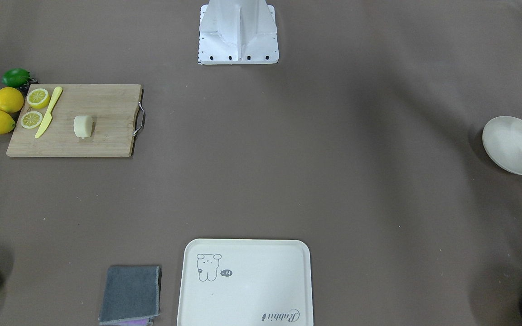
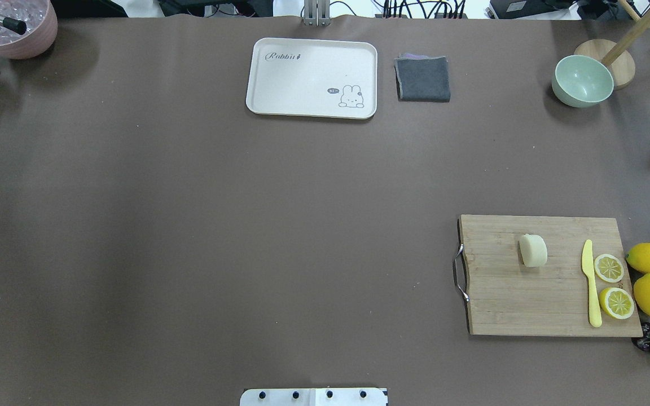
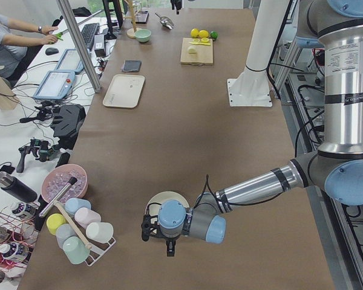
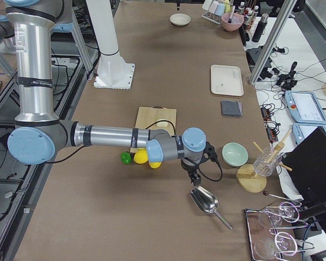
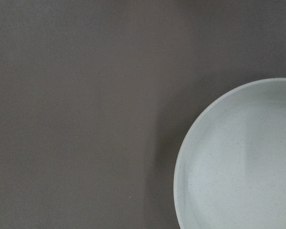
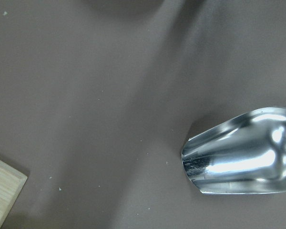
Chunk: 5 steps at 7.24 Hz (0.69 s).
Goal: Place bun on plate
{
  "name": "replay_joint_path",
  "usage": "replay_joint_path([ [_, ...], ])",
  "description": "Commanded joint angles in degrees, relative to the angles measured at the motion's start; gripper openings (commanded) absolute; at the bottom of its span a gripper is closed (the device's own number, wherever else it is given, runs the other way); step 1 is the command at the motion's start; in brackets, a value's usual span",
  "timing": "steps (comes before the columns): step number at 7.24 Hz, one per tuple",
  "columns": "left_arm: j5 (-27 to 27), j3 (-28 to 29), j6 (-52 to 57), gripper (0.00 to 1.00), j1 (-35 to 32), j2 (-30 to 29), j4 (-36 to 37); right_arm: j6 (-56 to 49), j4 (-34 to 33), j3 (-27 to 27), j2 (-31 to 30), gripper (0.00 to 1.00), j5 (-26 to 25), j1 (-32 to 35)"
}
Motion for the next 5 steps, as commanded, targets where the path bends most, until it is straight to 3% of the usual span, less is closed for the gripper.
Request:
replay_joint_path([
  [1, 0.1, 1.7, -0.6, 0.95, 2.2, -1.7, 0.0, 0.0, 0.0, -0.3, 0.0, 1.0, 0.0, -0.4],
  [2, 0.1, 3.0, -0.6, 0.95, 3.1, -2.6, -0.1, 0.0, 0.0, -0.5, 0.0, 1.0, 0.0, -0.5],
  [5, 0.1, 4.2, -0.6, 0.8, 3.3, -3.3, 0.0, 0.0, 0.0, -0.6, 0.0, 1.0, 0.0, -1.2],
])
